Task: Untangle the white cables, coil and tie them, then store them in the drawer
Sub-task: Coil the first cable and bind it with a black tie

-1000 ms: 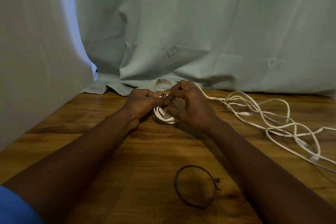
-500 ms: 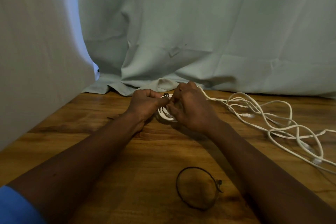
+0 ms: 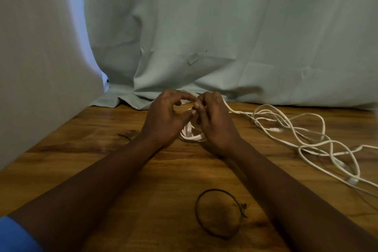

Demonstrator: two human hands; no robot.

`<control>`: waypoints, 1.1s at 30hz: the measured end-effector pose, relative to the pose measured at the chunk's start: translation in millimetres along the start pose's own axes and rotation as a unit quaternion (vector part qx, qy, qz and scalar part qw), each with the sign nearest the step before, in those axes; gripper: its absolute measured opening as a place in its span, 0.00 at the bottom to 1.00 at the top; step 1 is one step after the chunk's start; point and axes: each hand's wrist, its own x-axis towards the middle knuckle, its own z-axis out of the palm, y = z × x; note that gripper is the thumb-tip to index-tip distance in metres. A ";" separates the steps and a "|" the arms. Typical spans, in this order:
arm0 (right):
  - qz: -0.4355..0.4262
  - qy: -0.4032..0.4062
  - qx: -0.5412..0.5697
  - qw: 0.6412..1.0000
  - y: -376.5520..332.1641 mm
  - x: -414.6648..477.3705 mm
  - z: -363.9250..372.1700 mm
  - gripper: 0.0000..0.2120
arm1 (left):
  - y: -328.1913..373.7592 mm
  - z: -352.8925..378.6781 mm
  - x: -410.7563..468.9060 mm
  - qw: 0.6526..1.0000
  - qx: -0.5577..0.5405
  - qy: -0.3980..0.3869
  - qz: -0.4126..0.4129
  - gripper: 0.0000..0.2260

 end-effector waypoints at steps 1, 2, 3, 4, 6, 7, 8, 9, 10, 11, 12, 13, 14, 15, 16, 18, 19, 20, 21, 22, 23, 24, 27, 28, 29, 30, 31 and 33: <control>-0.011 -0.002 0.003 1.000 -0.6 0.4 -0.9 0.09 | 1.3 -0.5 0.9 1.000 -0.002 0.013 0.011 0.12; -0.018 0.003 0.012 1.000 -0.3 1.3 -0.7 0.09 | 3.3 -0.3 1.4 1.000 -0.015 0.023 0.015 0.11; -0.018 0.013 0.026 0.999 0.5 2.4 -0.4 0.08 | 4.2 0.5 1.6 0.999 -0.030 0.033 0.009 0.08; -0.015 0.022 0.040 0.999 0.7 3.5 0.0 0.08 | 6.2 1.8 1.0 0.998 -0.050 0.041 -0.004 0.07; -0.008 0.033 0.059 0.998 1.4 5.0 1.2 0.07 | 9.5 4.5 -0.3 0.991 -0.115 0.051 -0.042 0.04; -0.002 0.040 0.074 0.996 1.0 5.1 2.2 0.06 | 10.7 5.3 -0.4 0.986 -0.149 0.055 -0.059 0.03; 0.009 0.046 0.101 0.994 -0.7 5.1 2.3 0.05 | 11.4 5.9 -0.1 0.980 -0.174 0.059 -0.072 0.02; 0.031 0.051 0.142 0.988 -3.1 4.9 1.7 0.04 | 11.1 6.2 0.7 0.976 -0.189 0.062 -0.083 0.02; 0.058 0.053 0.190 0.979 -6.0 4.7 0.9 0.04 | 10.2 6.2 1.7 0.974 -0.199 0.062 -0.091 0.01; 0.082 0.050 0.231 0.968 -7.9 4.6 -0.1 0.06 | 8.6 6.3 2.5 0.972 -0.203 0.062 -0.101 0.01; 0.101 0.044 0.253 0.961 -7.9 5.2 -0.7 0.07 | 7.3 6.2 2.9 0.971 -0.204 0.061 -0.111 0.01; 0.111 0.038 0.256 0.959 -7.1 5.9 -0.9 0.09 | 5.8 6.2 3.2 0.969 -0.204 0.065 -0.120 0.01; 0.114 0.032 0.246 0.962 -6.0 6.7 -1.1 0.10 | 4.8 6.7 3.5 0.967 -0.208 0.074 -0.130 0.01; 0.113 0.026 0.232 0.966 -4.7 7.5 -0.8 0.11 | 4.6 6.9 4.0 0.963 -0.213 0.088 -0.140 0.01; 0.111 0.024 0.220 0.969 -4.1 8.1 -0.3 0.12 | 5.3 7.2 4.4 0.960 -0.216 0.099 -0.147 0.01; 0.121 0.033 0.219 0.968 -3.8 8.1 0.9 0.13 | 8.7 7.6 4.6 0.963 -0.202 0.108 -0.139 0.01; 0.129 0.040 0.228 0.964 -4.4 7.4 1.6 0.13 | 11.2 7.8 3.9 0.966 -0.193 0.109 -0.130 0.02; 0.139 0.050 0.243 0.959 -5.2 6.5 2.7 0.12 | 14.0 8.0 2.9 0.968 -0.189 0.112 -0.121 0.04; 0.151 0.064 0.261 0.951 -6.2 5.5 4.0 0.12 | 15.9 8.2 2.0 0.970 -0.183 0.114 -0.111 0.05; 0.163 0.077 0.284 0.942 -6.9 4.7 5.4 0.12 | 17.2 8.9 1.3 0.972 -0.177 0.114 -0.101 0.06; 0.177 0.089 0.309 0.930 -8.2 4.4 7.0 0.13 | 18.3 9.4 0.8 0.974 -0.170 0.114 -0.093 0.06; 0.194 0.097 0.338 0.916 -10.6 4.4 8.4 0.15 | 18.9 9.9 0.6 0.975 -0.170 0.115 -0.088 0.06; 0.247 0.094 0.445 0.856 -17.0 6.1 12.5 0.17 | 19.2 8.4 3.0 0.972 -0.180 0.127 -0.084 0.07; 0.266 0.093 0.475 0.833 -18.3 7.0 13.4 0.16 | 19.0 7.4 3.5 0.972 -0.178 0.130 -0.080 0.06; 0.285 0.092 0.500 0.813 -19.7 8.0 14.3 0.14 | 18.8 6.3 3.9 0.973 -0.175 0.133 -0.076 0.06; 0.297 0.090 0.517 0.798 -20.6 8.3 15.0 0.14 | 18.7 5.5 4.0 0.973 -0.174 0.134 -0.073 0.07; 0.301 0.088 0.529 0.788 -21.7 8.3 15.9 0.14 | 18.4 4.9 4.5 0.973 -0.175 0.133 -0.072 0.07; 0.306 0.089 0.539 0.780 -25.7 6.9 16.3 0.16 | 18.7 4.5 5.8 0.975 -0.173 0.125 -0.067 0.06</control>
